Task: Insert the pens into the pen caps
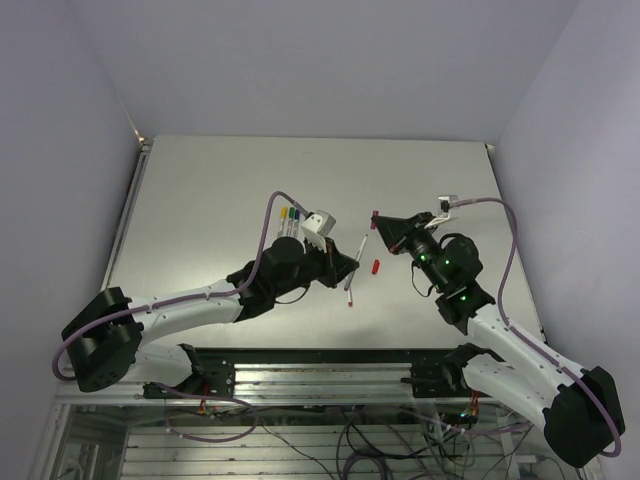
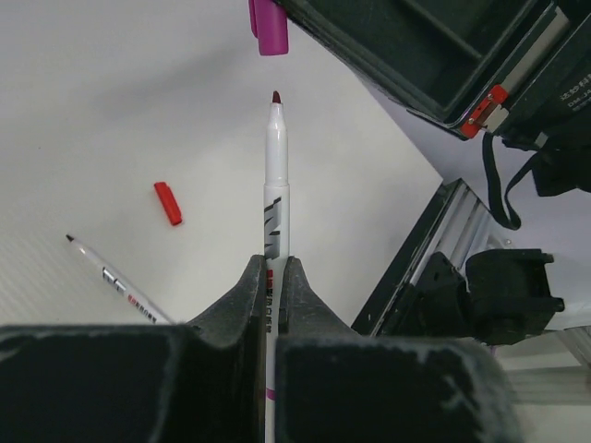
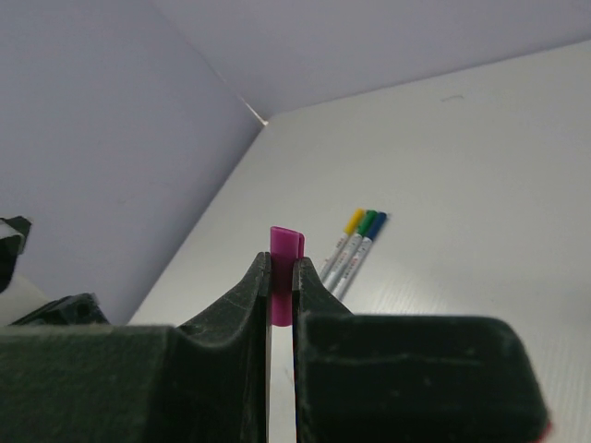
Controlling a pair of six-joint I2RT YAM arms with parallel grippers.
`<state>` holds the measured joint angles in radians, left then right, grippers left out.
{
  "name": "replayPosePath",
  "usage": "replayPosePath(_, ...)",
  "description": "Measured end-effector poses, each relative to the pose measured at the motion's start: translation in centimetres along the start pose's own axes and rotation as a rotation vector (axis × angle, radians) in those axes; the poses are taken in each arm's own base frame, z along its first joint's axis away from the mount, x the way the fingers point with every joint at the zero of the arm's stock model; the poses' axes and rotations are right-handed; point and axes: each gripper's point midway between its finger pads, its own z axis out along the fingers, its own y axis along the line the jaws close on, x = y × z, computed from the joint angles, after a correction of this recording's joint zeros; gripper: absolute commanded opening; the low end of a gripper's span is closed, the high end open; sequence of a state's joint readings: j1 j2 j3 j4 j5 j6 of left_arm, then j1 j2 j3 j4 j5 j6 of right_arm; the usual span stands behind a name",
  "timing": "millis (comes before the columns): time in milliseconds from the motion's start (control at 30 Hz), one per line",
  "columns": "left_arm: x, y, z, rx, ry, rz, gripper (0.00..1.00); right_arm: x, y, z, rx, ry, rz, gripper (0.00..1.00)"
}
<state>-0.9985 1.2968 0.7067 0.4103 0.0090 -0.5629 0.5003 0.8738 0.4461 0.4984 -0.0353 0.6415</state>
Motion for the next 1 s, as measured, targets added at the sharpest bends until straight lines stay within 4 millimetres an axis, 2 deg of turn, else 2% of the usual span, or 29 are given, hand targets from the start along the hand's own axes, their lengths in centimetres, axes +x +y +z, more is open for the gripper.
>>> replayPosePath(233,-0.9,-0.9,0.3,0.038,-0.04,-0.02,0.07,-1.0,1.5,-0.1,-0.076,-0.054,0.034,0.0)
replayPosePath(1000,-0.8,-0.7,0.7,0.038,-0.045,-0.021,0.07,-0.7,1.7,-0.4,-0.098,-0.062,0.064,0.0)
